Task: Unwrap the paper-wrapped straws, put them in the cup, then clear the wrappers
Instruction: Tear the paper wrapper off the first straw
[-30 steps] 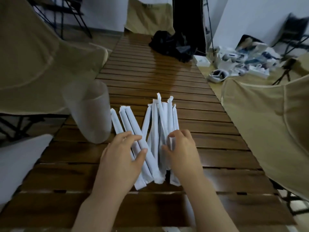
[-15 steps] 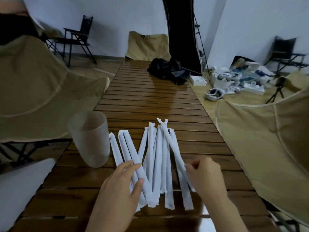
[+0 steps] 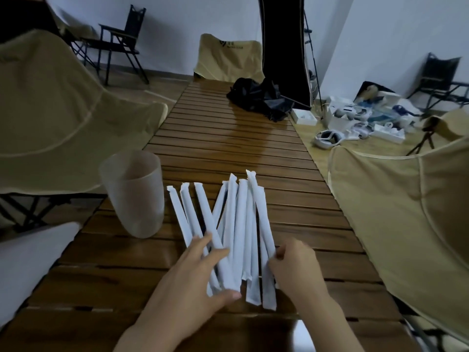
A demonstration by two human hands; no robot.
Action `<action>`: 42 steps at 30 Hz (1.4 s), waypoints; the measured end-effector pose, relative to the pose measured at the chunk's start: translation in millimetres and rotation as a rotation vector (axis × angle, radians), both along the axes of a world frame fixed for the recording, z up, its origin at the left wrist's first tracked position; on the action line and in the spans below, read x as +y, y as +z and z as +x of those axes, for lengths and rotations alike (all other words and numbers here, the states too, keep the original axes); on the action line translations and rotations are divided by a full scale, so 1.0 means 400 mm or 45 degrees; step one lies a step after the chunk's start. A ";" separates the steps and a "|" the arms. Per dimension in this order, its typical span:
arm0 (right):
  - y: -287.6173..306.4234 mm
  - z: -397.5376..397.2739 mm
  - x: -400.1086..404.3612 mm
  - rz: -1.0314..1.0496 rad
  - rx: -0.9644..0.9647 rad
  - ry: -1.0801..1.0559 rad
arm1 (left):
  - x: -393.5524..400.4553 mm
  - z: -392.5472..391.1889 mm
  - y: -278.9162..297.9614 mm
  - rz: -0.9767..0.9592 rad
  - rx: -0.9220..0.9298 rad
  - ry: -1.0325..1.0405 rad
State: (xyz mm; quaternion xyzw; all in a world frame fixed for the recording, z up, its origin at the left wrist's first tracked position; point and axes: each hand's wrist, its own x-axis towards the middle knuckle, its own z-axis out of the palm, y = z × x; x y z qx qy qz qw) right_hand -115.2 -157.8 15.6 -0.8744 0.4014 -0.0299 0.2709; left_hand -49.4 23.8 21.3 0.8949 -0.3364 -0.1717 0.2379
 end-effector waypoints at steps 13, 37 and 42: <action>0.102 -0.004 0.025 0.238 -0.712 0.097 | -0.009 0.014 0.028 -0.493 0.020 0.121; 0.130 -0.040 -0.037 0.394 -0.835 0.378 | 0.103 0.034 0.134 -0.664 -1.077 0.712; 0.128 -0.016 0.020 0.244 -0.833 0.580 | 0.032 -0.003 0.085 -0.442 -0.756 -0.075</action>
